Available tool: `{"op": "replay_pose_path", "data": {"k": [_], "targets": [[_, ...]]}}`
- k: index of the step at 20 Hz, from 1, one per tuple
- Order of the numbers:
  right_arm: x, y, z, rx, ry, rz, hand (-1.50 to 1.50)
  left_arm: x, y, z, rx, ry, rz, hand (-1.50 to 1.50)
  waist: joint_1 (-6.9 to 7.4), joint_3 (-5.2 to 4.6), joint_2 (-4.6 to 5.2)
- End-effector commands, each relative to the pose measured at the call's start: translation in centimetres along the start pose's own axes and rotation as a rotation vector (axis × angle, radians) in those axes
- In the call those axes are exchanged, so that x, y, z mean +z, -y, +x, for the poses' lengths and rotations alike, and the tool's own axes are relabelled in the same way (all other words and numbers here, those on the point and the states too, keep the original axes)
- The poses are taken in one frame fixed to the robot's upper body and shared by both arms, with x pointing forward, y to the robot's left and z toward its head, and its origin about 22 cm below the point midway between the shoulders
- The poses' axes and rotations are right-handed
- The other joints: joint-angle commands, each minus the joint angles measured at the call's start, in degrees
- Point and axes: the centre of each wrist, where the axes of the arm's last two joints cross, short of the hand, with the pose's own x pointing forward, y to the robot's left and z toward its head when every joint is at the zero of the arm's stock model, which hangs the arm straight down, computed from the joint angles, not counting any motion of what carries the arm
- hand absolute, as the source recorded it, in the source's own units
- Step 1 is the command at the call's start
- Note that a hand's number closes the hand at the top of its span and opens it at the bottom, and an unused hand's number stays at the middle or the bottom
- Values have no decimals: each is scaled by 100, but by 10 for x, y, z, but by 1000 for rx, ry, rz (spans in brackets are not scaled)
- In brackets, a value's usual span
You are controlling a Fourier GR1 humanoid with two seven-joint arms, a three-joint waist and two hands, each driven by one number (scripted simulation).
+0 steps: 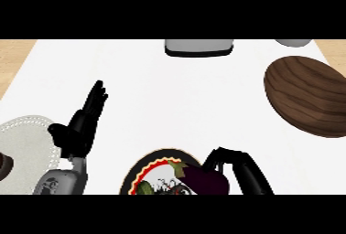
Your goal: Pick the eggplant from the plate and place it in the bowl
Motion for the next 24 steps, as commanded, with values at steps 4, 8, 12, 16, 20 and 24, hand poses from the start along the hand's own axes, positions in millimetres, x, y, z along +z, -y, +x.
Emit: {"op": "replay_pose_path", "data": {"k": [4, 8, 12, 16, 20, 24], "targets": [[36, 78, 26, 80, 284, -117, 150, -5, -4, -1, -8, -8, 12, 0, -16, -12, 14], [57, 112, 67, 140, 311, -206, 150, 4, 11, 1, -4, -8, -8, 0, -11, -16, 2], [58, 148, 102, 211, 231, -271, 150, -1, -2, 16, 6, 3, -4, 0, 75, -20, 15], [41, 171, 129, 215, 189, -326, 150, -2, 14, 5, -11, 20, -13, 0, 143, -22, 41], [27, 186, 135, 221, 154, -382, 150, 9, 10, 0, 0, 15, -32, 0, 166, -19, 37], [-1, 222, 128, 243, 103, -415, 150, 4, -8, 5, -3, 6, -38, 0, 213, -18, 50]]}}
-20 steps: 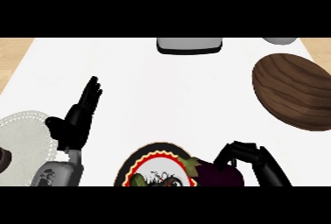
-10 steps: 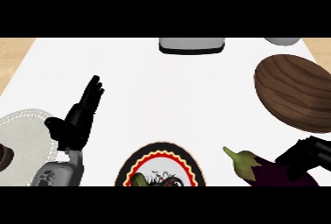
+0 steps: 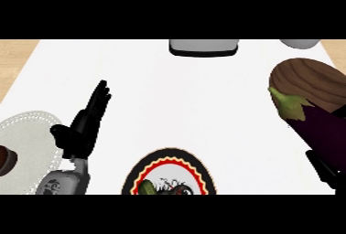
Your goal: Pick the eggplant from the plate and place it in the bowl
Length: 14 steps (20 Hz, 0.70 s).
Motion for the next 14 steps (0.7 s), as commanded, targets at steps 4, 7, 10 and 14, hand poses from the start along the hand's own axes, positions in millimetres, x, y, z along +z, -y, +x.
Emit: {"op": "replay_pose_path", "data": {"k": [4, 7, 10, 14], "targets": [[-59, 21, -22, 46, -80, -33, 150, 1, 2, -11, 3, -6, -25, 0, 68, 1, 19], [-63, 10, -36, 225, -132, -59, 150, -8, 6, 18, 1, -5, -21, 0, 96, 2, 23], [-68, 11, -82, 375, -161, -27, 150, -12, 6, 4, 7, 12, -15, 0, 126, 8, 62], [-91, 28, -99, 408, -165, -53, 150, -1, 23, 21, 1, 12, -31, 0, 100, 9, 21]]}}
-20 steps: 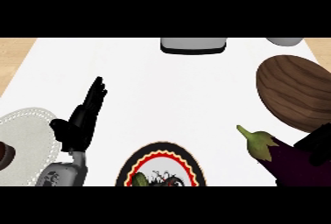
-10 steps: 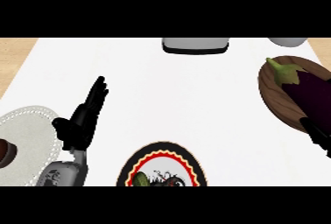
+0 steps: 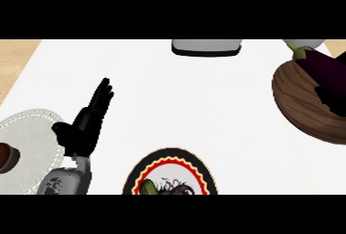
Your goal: Pick the eggplant from the plate and place it in the bowl
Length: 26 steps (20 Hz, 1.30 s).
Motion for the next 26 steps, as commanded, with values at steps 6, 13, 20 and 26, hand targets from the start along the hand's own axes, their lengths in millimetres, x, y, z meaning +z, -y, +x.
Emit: {"op": "replay_pose_path", "data": {"k": [6, 13, 20, 26], "targets": [[-33, -40, -84, 89, -82, -8, 150, -4, 1, 8, -10, 3, 13, 0, -12, 3, -5], [-33, -69, -147, 147, -129, 32, 150, -8, 13, 5, -11, 4, -5, 0, 3, 5, 8], [-33, -63, -184, -75, -233, 203, -150, -5, 16, -8, -6, 10, -5, 0, 83, 12, 58], [-30, -75, -193, -222, -105, 213, -150, -12, -4, 6, 4, 17, 11, 0, 29, 10, 23]]}}
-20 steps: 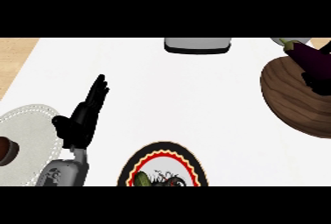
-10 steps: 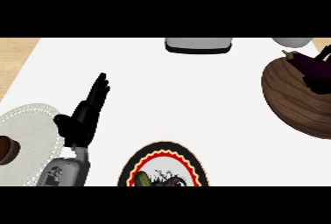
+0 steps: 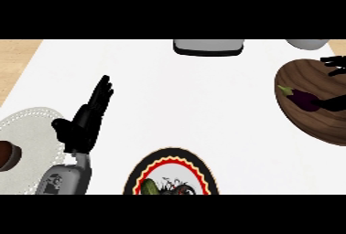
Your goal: Pick the eggplant from the plate and place it in the bowl
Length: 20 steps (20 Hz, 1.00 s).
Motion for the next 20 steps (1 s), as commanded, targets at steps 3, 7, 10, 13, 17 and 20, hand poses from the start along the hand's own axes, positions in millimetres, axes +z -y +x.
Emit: {"op": "replay_pose_path", "data": {"k": [3, 7, 10, 13, 17, 20], "targets": [[-5, 22, -1, -201, 134, -81, -150, 2, -1, -13, 8, 5, 10, 0, -59, -5, -11], [-12, 29, 8, -276, 171, -192, -150, 3, 2, -8, 13, -10, -5, 0, -102, -10, -37], [-4, 51, -1, -348, 134, -226, -150, 17, 11, -12, 10, 0, 10, 0, -55, -7, -31], [25, 75, -28, -421, 104, -205, -150, 9, 0, 6, 3, -2, 30, 0, -142, -9, -59], [37, 97, -37, -514, 74, -197, -150, 21, -3, -12, -13, -14, 24, 0, -92, -7, -42], [56, 99, -54, -578, 82, -171, -150, -2, 9, 4, -3, -3, 13, 0, -128, -4, -30]]}}
